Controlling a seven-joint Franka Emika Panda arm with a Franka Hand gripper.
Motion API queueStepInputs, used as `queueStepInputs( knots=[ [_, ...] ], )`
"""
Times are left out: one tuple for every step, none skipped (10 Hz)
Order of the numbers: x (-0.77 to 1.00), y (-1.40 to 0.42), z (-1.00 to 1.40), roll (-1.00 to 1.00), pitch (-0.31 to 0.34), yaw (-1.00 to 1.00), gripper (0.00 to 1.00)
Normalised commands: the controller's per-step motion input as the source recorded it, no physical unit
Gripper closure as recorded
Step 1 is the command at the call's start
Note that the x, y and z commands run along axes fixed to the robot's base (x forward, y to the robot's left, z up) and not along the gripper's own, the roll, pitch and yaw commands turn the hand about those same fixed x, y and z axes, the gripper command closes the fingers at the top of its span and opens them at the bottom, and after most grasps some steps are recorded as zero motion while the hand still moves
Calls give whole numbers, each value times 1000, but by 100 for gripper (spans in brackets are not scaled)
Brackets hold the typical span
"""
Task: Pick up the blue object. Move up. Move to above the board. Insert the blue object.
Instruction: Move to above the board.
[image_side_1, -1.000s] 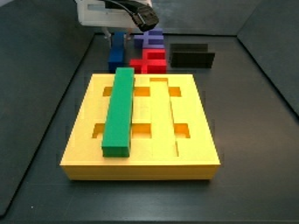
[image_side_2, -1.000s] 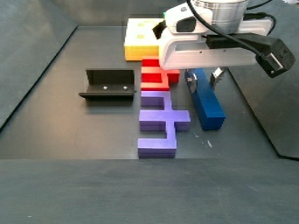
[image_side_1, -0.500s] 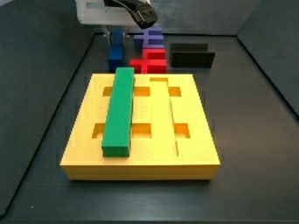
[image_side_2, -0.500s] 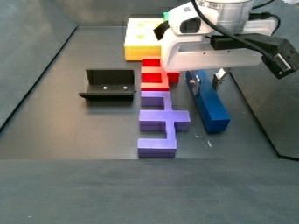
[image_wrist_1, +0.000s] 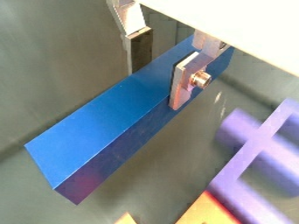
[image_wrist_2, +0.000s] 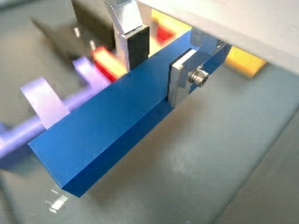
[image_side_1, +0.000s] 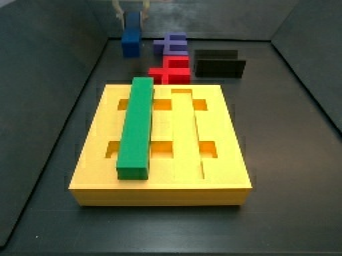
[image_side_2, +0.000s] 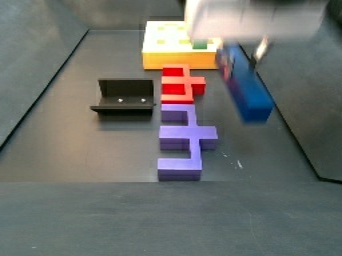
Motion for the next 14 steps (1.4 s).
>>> queueStepInputs(
  knots=[
    [-43, -5, 1400, 1, 32, 5, 100],
    [-21, 4, 1400, 32, 6, 7, 100],
    [21, 1, 1400, 17, 34, 3, 100],
    [10, -1, 1400, 0, 74, 2, 100],
    [8, 0, 1400, 7, 66, 0, 100],
    [23, -3, 535, 7, 56, 3, 100],
    [37, 3, 204, 7, 60, 1, 100],
    [469, -1400, 166, 81, 115, -374, 100],
    [467, -1400, 168, 85, 115, -353, 100],
    [486, -1400, 171, 53, 147, -164, 100],
    [506, -1400, 176, -27, 159, -102, 100],
    [515, -1400, 177, -9, 170, -56, 100],
    [524, -1400, 184, 5, 165, -18, 100],
    [549, -1400, 189, -4, 160, -10, 100]
  ],
)
